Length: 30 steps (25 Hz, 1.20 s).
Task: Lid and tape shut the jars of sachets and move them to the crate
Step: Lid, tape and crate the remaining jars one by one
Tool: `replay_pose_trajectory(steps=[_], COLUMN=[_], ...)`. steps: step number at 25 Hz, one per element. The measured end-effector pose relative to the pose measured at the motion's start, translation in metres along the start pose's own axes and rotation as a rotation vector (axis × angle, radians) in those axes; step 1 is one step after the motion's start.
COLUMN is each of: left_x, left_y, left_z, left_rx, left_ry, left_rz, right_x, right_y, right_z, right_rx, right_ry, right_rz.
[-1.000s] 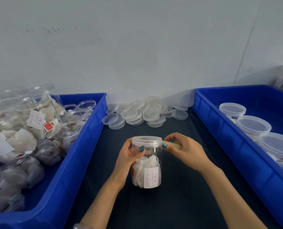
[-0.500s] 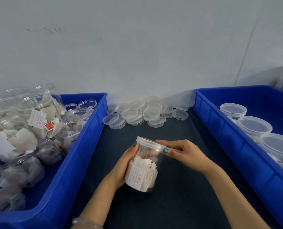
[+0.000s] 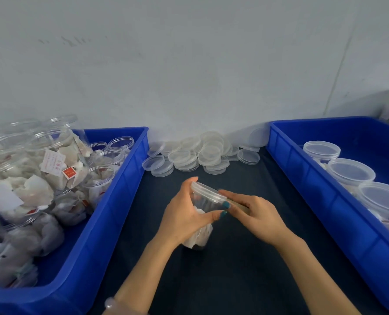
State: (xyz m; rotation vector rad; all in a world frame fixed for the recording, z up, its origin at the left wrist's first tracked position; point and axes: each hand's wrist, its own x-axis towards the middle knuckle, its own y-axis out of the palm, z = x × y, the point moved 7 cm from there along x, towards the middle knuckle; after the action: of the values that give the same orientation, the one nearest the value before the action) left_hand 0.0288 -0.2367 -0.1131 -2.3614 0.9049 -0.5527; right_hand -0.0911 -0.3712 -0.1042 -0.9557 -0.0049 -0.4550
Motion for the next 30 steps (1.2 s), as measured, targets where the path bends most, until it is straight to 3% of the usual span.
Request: replay_pose_trajectory(steps=[4,9,19,24,30], left_x=[0.002,-0.003,-0.01,-0.004,0.006], left_y=[-0.004,0.004,0.012,0.004,-0.009], left_z=[0.01,0.013,0.005,-0.003,-0.014], left_rx=[-0.162,-0.451,-0.707,-0.447,0.081], left_ry=[-0.033,-0.083,-0.013,0.073,0.136], left_rz=[-0.065,0.014,0.154,0.246,0.299], right_x=[-0.007,-0.008,0.01,0.012,0.006], right_y=[-0.008,-0.021,-0.009,-0.01,-0.013], right_z=[-0.009,-0.016,-0.005,-0.005,-0.002], right_rx=[-0.038,-0.215,0.06,0.103,-0.14], right_ry=[-0.053,-0.026,0.001,-0.046,-0.117], right_rz=[-0.008,-0.121,0.088,0.088,-0.071])
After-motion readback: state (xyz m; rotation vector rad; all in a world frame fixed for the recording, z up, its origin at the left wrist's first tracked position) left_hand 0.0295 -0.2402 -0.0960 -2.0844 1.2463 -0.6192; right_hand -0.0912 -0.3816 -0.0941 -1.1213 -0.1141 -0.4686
